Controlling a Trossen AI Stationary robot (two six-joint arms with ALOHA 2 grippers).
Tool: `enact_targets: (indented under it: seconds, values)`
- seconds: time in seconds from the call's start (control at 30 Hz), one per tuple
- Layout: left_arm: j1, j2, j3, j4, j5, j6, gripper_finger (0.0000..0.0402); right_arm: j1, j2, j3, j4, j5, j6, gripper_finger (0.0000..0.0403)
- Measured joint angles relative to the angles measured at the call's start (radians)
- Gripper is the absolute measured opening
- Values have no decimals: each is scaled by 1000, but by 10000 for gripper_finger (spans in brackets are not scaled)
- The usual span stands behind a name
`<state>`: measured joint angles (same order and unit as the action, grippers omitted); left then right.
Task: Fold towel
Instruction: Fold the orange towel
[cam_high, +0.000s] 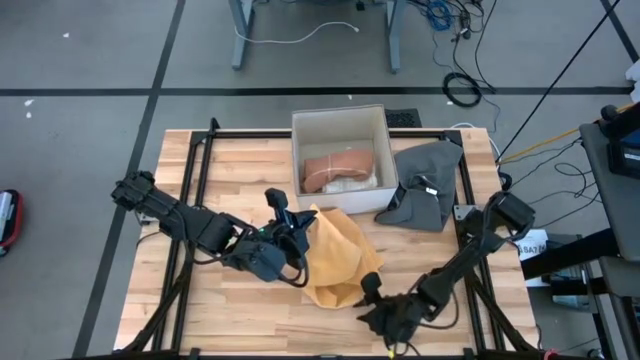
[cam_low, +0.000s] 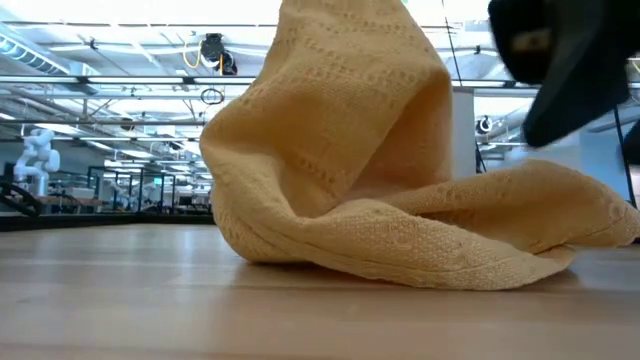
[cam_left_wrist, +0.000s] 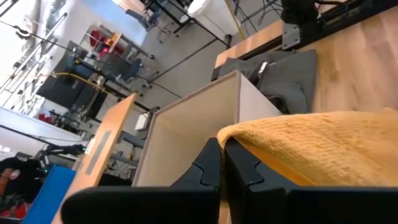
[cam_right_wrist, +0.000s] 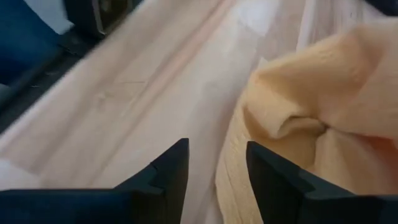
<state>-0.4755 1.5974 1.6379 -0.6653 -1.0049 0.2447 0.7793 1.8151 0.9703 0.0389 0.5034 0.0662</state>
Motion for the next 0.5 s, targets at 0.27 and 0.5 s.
enact_targets:
  seconds: [0.27, 0.5]
  values:
    - [0, 0, 0, 0, 1, 0, 0, -82, 75, 0, 49, -81, 0, 149]
    - [-3, 0, 0, -3, 1, -2, 0, -118, 117, 0, 101, -130, 31, 112]
